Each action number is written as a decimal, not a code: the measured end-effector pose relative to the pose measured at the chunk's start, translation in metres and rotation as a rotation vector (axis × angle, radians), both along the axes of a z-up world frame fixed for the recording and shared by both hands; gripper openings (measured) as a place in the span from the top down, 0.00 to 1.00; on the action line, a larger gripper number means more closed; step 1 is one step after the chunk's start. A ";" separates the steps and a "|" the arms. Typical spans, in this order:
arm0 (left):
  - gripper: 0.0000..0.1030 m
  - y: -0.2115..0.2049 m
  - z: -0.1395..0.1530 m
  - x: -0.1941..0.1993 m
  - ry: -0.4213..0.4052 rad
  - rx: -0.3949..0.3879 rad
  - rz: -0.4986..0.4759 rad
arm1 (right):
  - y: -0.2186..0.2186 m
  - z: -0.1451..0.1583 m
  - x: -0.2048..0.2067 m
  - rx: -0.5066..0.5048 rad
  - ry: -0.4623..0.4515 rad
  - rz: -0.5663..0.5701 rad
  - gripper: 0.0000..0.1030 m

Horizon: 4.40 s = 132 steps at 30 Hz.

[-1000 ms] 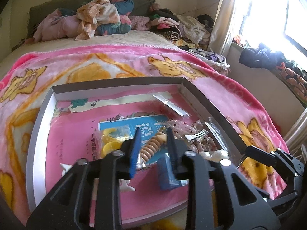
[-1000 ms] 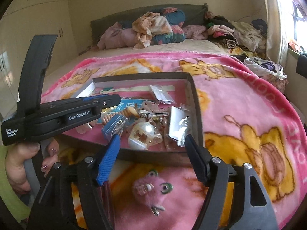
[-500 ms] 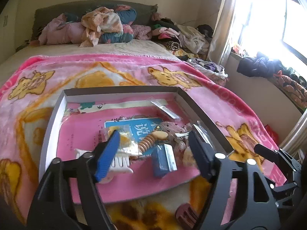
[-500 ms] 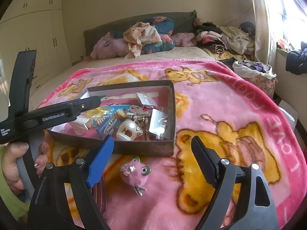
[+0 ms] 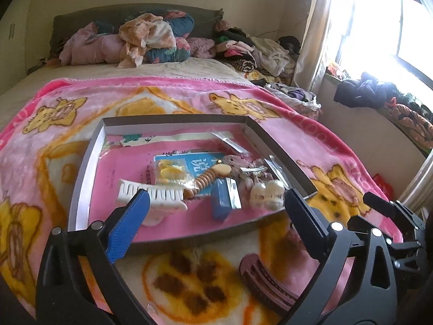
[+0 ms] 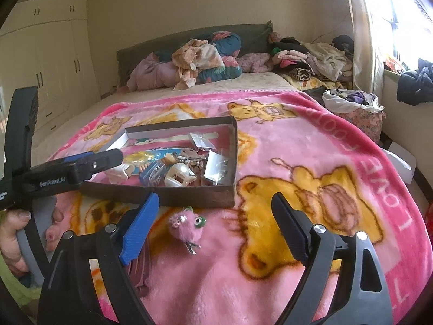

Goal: Organize jewelry
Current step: 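Withdraw both open tools from the tray toward the last items, then grasp the maroon banana clip with the left tool while the right tool grasps the pink pom-pom, then carry the maroon clip and pink pom-pom into the tray and release both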

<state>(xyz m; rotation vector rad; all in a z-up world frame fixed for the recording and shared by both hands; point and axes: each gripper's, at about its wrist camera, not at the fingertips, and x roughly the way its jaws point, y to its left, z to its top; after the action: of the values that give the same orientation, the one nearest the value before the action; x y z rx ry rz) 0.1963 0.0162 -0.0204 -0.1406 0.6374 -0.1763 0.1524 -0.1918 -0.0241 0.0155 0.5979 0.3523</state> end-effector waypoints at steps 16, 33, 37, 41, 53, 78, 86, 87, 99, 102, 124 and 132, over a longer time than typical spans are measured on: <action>0.11 -0.016 0.002 -0.031 -0.017 0.055 -0.042 | -0.023 -0.002 -0.016 0.006 -0.005 -0.031 0.20; 0.11 -0.039 -0.035 -0.058 0.106 0.083 -0.133 | -0.030 -0.025 -0.007 -0.011 0.069 -0.019 0.20; 0.11 -0.054 -0.046 -0.062 0.134 0.095 -0.175 | -0.027 -0.029 0.001 0.006 0.101 0.006 0.20; 0.11 -0.065 -0.055 -0.062 0.150 0.101 -0.215 | -0.023 -0.032 0.009 0.023 0.139 0.038 0.20; 0.52 -0.074 -0.075 -0.053 0.166 0.133 -0.209 | 0.003 -0.043 0.036 0.074 0.243 0.137 0.24; 0.76 -0.027 -0.038 -0.051 0.097 0.044 -0.155 | -0.009 -0.030 0.023 0.144 0.216 0.129 0.62; 0.76 -0.006 -0.013 -0.034 0.030 0.031 -0.089 | -0.010 -0.009 0.027 0.156 0.173 0.119 0.62; 0.76 -0.004 -0.011 -0.031 0.022 0.029 -0.082 | -0.008 -0.006 0.028 0.155 0.168 0.119 0.62; 0.76 0.012 -0.002 -0.002 -0.020 0.002 -0.038 | 0.011 0.013 0.050 0.135 0.137 0.126 0.62; 0.76 0.013 -0.001 0.005 -0.026 0.004 -0.040 | 0.016 0.014 0.057 0.129 0.132 0.123 0.62; 0.76 0.006 -0.015 0.038 0.011 -0.014 -0.049 | 0.042 0.005 0.109 0.105 0.164 0.108 0.62; 0.76 0.005 -0.021 0.044 0.032 -0.007 -0.048 | 0.055 -0.006 0.120 0.092 0.187 0.121 0.62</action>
<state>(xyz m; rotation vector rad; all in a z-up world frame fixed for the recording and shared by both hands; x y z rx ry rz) 0.2403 0.0214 -0.0412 -0.1353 0.6724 -0.2227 0.2722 -0.1369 -0.0298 0.1015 0.7693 0.4990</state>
